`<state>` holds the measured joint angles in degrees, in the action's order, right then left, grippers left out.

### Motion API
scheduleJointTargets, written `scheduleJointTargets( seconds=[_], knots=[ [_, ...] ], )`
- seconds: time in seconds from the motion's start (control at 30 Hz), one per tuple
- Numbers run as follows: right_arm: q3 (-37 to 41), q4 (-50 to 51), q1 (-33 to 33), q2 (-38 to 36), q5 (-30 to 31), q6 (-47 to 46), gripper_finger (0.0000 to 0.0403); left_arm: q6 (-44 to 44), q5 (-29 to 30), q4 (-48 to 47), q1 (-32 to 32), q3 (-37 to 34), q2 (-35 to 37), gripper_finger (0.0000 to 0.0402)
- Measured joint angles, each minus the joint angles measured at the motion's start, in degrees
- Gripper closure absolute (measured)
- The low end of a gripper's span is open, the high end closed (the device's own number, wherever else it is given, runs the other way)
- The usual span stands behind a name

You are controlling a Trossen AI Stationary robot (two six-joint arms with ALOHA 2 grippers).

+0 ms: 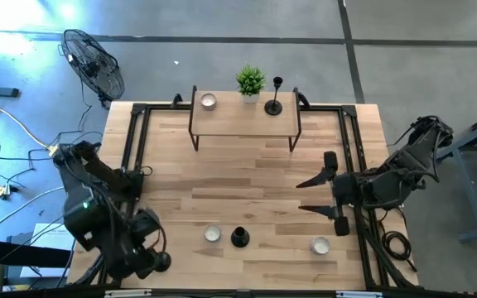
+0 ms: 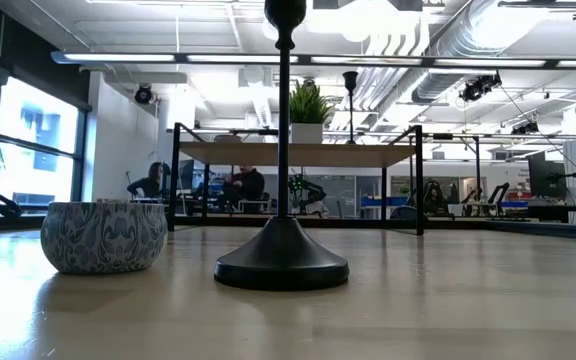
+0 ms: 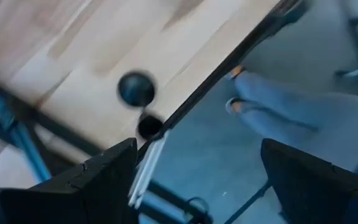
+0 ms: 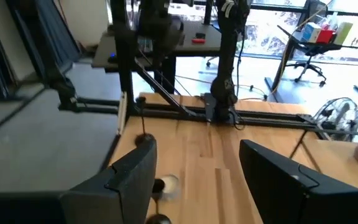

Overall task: Pick & Place candle stick holders
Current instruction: Put the left black candle holder on the shelf

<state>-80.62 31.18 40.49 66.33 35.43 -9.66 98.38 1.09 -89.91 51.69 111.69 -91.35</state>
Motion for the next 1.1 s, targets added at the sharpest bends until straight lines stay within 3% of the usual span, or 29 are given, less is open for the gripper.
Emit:
scheduleJointTargets(
  seconds=[0.37, 0.63, 1.1],
  knots=[
    [0.0, -0.3, 0.0, 2.2, -1.5, -8.1, 0.0178, 14.4, -4.7, 1.5, 1.7, -11.1, 0.0, 0.0066],
    [0.0, -0.7, 0.0, 4.3, -3.7, -9.8, 0.0178, 14.2, -4.6, 13.8, 1.6, -16.9, 0.0, 0.0066],
    [0.0, -2.5, 0.0, 6.1, -3.6, -9.5, 0.0178, 16.5, -8.2, 12.0, 2.8, -17.7, 0.0, 0.0066]
  ],
)
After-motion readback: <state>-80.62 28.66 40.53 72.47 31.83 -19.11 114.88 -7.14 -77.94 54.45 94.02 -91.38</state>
